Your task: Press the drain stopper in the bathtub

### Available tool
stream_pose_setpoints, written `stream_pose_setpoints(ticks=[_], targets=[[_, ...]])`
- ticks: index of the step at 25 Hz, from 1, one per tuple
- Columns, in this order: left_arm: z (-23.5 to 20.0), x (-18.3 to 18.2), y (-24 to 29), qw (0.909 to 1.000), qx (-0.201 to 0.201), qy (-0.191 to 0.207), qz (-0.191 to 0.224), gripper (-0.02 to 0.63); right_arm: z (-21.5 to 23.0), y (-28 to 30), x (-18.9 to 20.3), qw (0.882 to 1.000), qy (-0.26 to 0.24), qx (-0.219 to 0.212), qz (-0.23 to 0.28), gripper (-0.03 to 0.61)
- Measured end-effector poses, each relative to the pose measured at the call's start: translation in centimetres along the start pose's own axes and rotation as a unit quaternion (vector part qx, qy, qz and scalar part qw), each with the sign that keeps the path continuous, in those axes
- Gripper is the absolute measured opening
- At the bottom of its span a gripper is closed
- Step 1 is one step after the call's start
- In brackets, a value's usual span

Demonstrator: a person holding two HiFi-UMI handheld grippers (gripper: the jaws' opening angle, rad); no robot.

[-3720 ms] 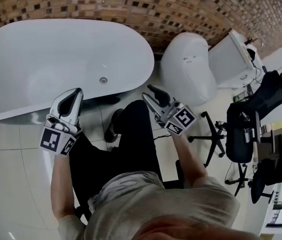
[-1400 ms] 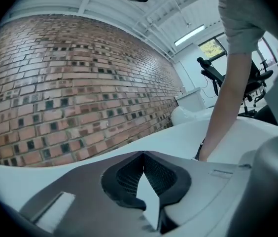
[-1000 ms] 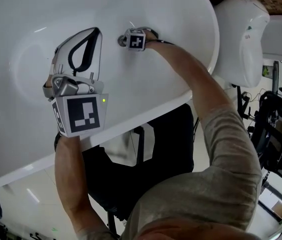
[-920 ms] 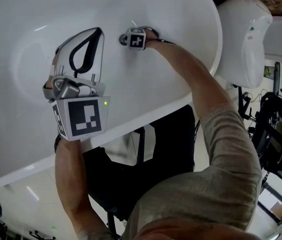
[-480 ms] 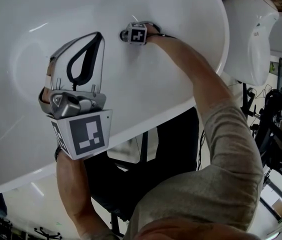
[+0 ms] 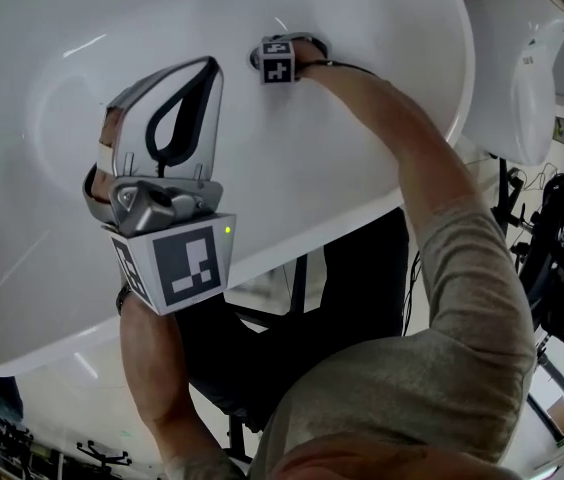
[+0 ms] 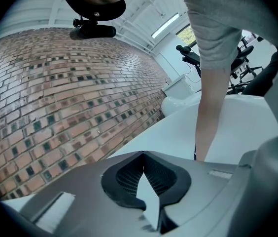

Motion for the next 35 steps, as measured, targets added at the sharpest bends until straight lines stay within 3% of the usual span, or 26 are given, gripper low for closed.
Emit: stream_pose_setpoints(ticks=[3,6,8,10,13,16,19,20,21,22,26,31,35], targets=[[0.3,0.6,0.0,0.9998,0.005,0.017,-0.003,0.0,1.1,-2.4,-0.1,1.0,0.019,-0.001,-0.006,0.002],[0.7,1.6,0.3,0.9994,0.013,0.028,-0.012,0.0,3.3,-7.4,0.2,0.996,0.082,0.017,0.041,0.0],[0.7,2.0,1.0,0.9995,0.013,0.027,-0.011,0.0,5.7,-12.6,1.1,0.984,0.143,0.034,0.096,0.0],[0.7,2.5,1.3,0.9994,0.014,0.027,-0.015,0.0,7.2,-19.2,1.2,0.961,0.202,0.04,0.183,0.0],[0.6,3.3,1.2,0.9993,0.014,0.025,-0.026,0.0,6.3,-32.0,1.4,0.897,0.269,0.044,0.347,0.0],[-0.6,2.9,0.9,0.9999,-0.01,-0.009,0.009,0.0,3.1,-45.6,3.6,0.811,0.3,0.084,0.494,0.0],[-2.8,1.5,-0.5,0.9927,-0.053,-0.082,0.07,0.0,-2.3,-56.5,6.7,0.729,0.312,0.136,0.593,0.0],[-3.6,0.9,-1.5,0.9897,-0.067,-0.102,0.075,0.0,-4.6,-59.2,7.5,0.711,0.309,0.148,0.615,0.0],[-4.2,-0.1,-2.7,0.9868,-0.08,-0.117,0.078,0.0,-7.0,-61.6,8.2,0.699,0.3,0.161,0.629,0.0],[-4.7,-1.5,-4.0,0.9836,-0.089,-0.131,0.086,0.0,-9.4,-63.7,8.7,0.695,0.284,0.177,0.636,0.0],[-4.3,-8.1,-9.1,0.9721,-0.078,-0.172,0.139,0.0,-18.2,-69.0,9.8,0.706,0.21,0.263,0.624,0.0],[-4.4,-16.5,-16.5,0.9518,-0.039,-0.207,0.223,0.0,-26.8,-73.4,8.4,0.671,0.156,0.292,0.664,0.0],[-2.7,-22.9,-22.6,0.9374,-0.011,-0.204,0.282,0.0,-34.5,-77.4,6.7,0.641,0.097,0.305,0.698,0.0]])
Point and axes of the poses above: the fingertips, and each gripper's own axes: y forward along the fingers, z to its right, x out of its underside, the point moved 5 cm from there along -y, backward along the fingers, and after that the axes turned 8 degrees about y, right-handed, at the moved point
